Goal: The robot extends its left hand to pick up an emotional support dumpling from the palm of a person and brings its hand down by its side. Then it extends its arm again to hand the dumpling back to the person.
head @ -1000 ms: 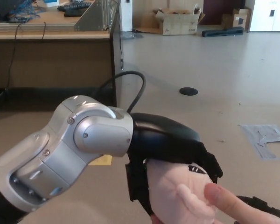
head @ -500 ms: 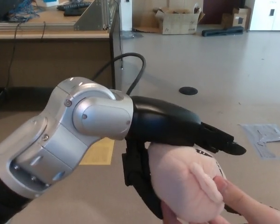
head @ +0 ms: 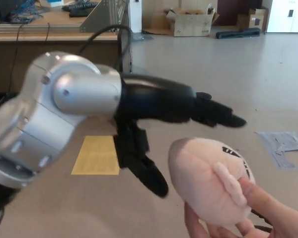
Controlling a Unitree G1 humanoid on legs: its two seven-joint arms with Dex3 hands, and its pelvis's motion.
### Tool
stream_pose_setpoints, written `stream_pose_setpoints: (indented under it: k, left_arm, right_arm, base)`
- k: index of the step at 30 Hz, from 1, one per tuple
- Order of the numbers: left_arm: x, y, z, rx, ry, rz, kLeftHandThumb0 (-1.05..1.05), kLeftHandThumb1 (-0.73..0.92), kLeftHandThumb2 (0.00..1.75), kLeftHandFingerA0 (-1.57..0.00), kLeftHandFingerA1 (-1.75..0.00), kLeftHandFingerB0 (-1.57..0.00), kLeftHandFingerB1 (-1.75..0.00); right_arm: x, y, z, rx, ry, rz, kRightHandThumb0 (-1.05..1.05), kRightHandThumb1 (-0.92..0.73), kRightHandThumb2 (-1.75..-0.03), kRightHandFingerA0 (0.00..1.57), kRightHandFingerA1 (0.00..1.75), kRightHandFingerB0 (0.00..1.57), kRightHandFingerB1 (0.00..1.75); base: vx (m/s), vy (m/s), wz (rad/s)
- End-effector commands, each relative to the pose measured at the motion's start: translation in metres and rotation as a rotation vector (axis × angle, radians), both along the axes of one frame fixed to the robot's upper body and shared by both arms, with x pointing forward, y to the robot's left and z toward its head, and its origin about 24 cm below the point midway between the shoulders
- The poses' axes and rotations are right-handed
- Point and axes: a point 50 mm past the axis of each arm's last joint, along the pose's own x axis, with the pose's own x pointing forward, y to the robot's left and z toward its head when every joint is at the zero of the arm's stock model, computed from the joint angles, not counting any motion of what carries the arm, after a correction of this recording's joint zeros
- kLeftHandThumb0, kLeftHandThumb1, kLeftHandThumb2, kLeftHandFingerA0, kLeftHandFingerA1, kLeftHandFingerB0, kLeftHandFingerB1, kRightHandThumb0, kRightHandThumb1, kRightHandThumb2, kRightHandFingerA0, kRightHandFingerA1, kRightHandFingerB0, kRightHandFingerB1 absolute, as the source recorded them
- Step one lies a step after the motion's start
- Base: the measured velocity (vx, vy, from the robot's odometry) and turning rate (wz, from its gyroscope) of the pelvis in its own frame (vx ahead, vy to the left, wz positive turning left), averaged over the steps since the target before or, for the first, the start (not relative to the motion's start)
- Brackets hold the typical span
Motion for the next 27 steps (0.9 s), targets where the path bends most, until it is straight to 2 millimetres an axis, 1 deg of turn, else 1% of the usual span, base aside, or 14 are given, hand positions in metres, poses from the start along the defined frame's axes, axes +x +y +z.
stream_pose_setpoints:
  k: [1,6,7,8,9,15,16,17,20,21,23,25,26,27]
  left_arm:
    - [-0.006,0.035,0.048,-0.089,-0.054,0.079,-0.99,0.54,0.65,0.0,-0.04,0.0,-0.04]
    - [-0.008,0.051,0.063,-0.108,-0.071,0.112,-0.97,0.54,0.61,0.0,-0.01,0.0,0.0]
    - [-0.011,0.062,0.07,-0.124,-0.082,0.147,-0.97,0.52,0.63,0.0,0.0,0.0,0.0]
    - [-0.013,0.078,0.079,-0.167,-0.096,0.168,-0.93,0.5,0.6,0.0,0.0,0.0,0.0]
    - [-0.016,0.093,0.086,-0.219,-0.077,0.174,-0.93,0.49,0.61,0.0,0.0,0.0,0.0]
    - [-0.021,0.114,0.09,-0.301,-0.023,0.169,-0.9,0.49,0.59,0.0,0.0,0.0,0.0]
    - [-0.021,0.125,0.082,-0.353,0.018,0.178,-0.93,0.47,0.61,0.0,0.0,0.0,0.0]
    - [-0.021,0.146,0.059,-0.467,0.108,0.192,-0.83,0.42,0.83,0.0,0.0,0.0,0.0]
    - [-0.019,0.156,0.043,-0.535,0.153,0.188,-0.83,0.42,0.83,0.0,0.0,0.0,0.0]
    - [-0.01,0.175,-0.002,-0.636,0.247,0.226,-0.83,0.45,0.88,0.0,-0.02,0.0,0.0]
    - [-0.011,0.19,-0.038,-0.716,0.29,0.298,-0.8,0.42,0.88,0.0,-0.07,0.0,-0.04]
    - [-0.01,0.209,-0.096,-0.852,0.366,0.376,-0.8,0.45,0.86,0.0,-0.1,0.0,-0.03]
    - [-0.01,0.213,-0.109,-0.871,0.373,0.41,-0.88,0.54,0.61,0.0,-0.19,0.0,-0.05]
    - [-0.011,0.222,-0.136,-0.914,0.38,0.496,-0.86,0.44,0.79,0.0,-0.14,0.0,-0.01]
  right_arm:
    - [0.003,-0.003,0.0,0.02,0.033,-0.068,-0.7,-0.47,-0.77,0.09,0.4,0.06,0.25]
    - [0.004,-0.002,0.001,-0.006,0.039,-0.067,-0.71,-0.47,-0.79,0.13,0.41,0.04,0.24]
    - [0.004,-0.002,0.0,-0.022,0.036,-0.071,-0.34,-0.36,-0.92,0.0,0.47,0.0,0.49]
    - [0.004,-0.002,0.0,-0.036,0.039,-0.075,-0.34,-0.35,-0.92,0.0,0.48,0.0,0.49]
    - [0.004,-0.002,-0.001,-0.036,0.042,-0.075,-0.67,-0.47,-0.77,0.13,0.4,0.06,0.26]
    - [0.003,-0.001,-0.002,-0.04,0.044,-0.077,-0.68,-0.47,-0.78,0.13,0.4,0.05,0.26]
    - [0.001,-0.002,-0.004,-0.039,0.05,-0.079,-0.34,-0.35,-0.92,0.0,0.48,0.0,0.49]
    - [-0.003,-0.004,-0.008,-0.04,0.06,-0.082,-0.68,-0.47,-0.78,0.13,0.41,0.04,0.25]
    - [-0.005,-0.005,-0.009,-0.042,0.065,-0.083,-0.68,-0.47,-0.78,0.13,0.41,0.04,0.25]
    - [-0.014,-0.011,-0.018,-0.036,0.079,-0.091,-0.7,-0.47,-0.78,0.12,0.41,0.04,0.24]
    - [-0.02,-0.013,-0.024,-0.036,0.089,-0.095,-0.7,-0.47,-0.78,0.13,0.41,0.04,0.24]
    - [-0.028,-0.013,-0.032,-0.029,0.104,-0.105,-0.66,-0.46,-0.77,0.12,0.41,0.06,0.26]
    - [-0.03,-0.013,-0.034,-0.028,0.105,-0.11,-0.34,-0.36,-0.93,0.0,0.48,0.0,0.49]
    - [-0.034,-0.014,-0.037,-0.025,0.104,-0.119,-0.35,-0.35,-0.92,0.0,0.48,0.0,0.49]
  base:
    - [0.0,0.0,0.0]
    - [0.0,0.0,0.0]
    - [0.0,0.0,0.0]
    - [0.0,0.0,0.0]
    - [0.0,0.0,0.0]
    - [0.0,0.0,0.0]
    - [0.0,0.0,0.0]
    - [0.0,0.0,0.0]
    - [0.0,0.0,0.02]
    - [0.0,0.0,0.0]
    - [0.0,0.0,0.0]
    - [0.0,0.0,0.0]
    - [0.0,0.0,0.0]
    - [0.0,0.0,0.0]
